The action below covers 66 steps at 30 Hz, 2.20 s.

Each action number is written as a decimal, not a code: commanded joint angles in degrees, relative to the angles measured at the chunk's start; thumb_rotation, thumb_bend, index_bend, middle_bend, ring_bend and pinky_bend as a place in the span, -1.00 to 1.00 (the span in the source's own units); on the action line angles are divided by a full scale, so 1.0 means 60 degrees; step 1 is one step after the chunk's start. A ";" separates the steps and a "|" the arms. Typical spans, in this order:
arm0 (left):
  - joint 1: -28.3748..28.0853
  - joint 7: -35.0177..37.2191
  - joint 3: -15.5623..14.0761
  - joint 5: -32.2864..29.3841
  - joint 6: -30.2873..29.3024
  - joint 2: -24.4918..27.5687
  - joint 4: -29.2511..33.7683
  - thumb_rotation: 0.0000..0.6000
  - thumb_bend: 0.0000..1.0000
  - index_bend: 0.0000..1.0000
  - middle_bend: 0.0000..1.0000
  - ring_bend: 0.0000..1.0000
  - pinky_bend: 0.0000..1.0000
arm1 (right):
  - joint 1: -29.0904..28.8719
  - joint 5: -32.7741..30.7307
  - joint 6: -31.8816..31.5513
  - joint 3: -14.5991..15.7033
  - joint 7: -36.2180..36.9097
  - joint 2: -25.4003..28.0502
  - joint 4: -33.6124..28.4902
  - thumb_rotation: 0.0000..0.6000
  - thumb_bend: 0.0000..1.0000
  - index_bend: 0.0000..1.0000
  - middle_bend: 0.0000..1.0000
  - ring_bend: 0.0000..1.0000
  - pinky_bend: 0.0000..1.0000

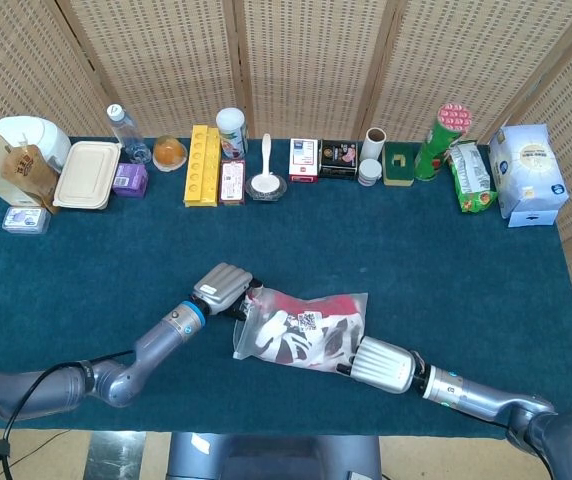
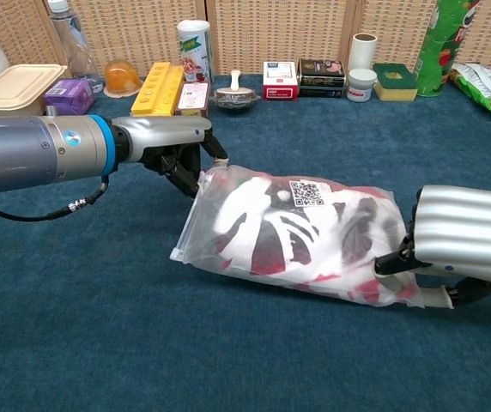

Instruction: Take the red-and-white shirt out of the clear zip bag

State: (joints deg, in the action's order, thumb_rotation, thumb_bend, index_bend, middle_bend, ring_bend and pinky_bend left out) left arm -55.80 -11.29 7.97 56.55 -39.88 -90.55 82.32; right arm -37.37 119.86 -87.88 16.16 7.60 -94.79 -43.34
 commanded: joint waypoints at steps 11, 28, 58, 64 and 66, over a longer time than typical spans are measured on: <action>0.0120 0.0213 -0.0019 0.0220 -0.0058 0.0309 0.0156 1.00 -0.03 0.64 1.00 1.00 0.79 | 0.0041 -0.0008 0.0000 0.0105 -0.0150 0.0264 -0.0226 1.00 -0.16 0.36 0.76 1.00 1.00; 0.0539 0.0944 -0.0031 0.1191 -0.0323 0.1413 0.0631 1.00 -0.03 0.63 1.00 1.00 0.79 | 0.0107 -0.0415 0.0485 -0.0009 -0.0737 0.1275 -0.1135 1.00 -0.16 0.39 0.78 1.00 1.00; 0.0903 0.1636 0.0166 0.1596 -0.0571 0.2116 -0.0107 1.00 -0.03 0.63 1.00 1.00 0.79 | 0.0915 -0.1371 0.0780 -0.0335 -0.1118 0.2786 -0.1433 1.00 -0.16 0.40 0.80 1.00 1.00; 0.0880 0.1565 0.0220 0.1478 -0.0559 0.2007 -0.0365 1.00 -0.03 0.64 1.00 1.00 0.79 | 0.1140 -0.1527 0.0748 -0.0379 -0.1019 0.2882 -0.1229 1.00 -0.15 0.40 0.80 1.00 1.00; 0.0870 0.1557 0.0259 0.1424 -0.0559 0.1979 -0.0439 1.00 -0.03 0.64 1.00 1.00 0.79 | 0.1222 -0.1596 0.0747 -0.0394 -0.0958 0.2914 -0.1161 1.00 -0.15 0.40 0.80 1.00 1.00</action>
State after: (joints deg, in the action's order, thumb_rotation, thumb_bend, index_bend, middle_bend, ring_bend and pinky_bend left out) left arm -50.54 -1.91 9.44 65.20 -43.24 -78.60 79.79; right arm -30.29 110.50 -83.39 13.86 1.64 -77.44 -50.50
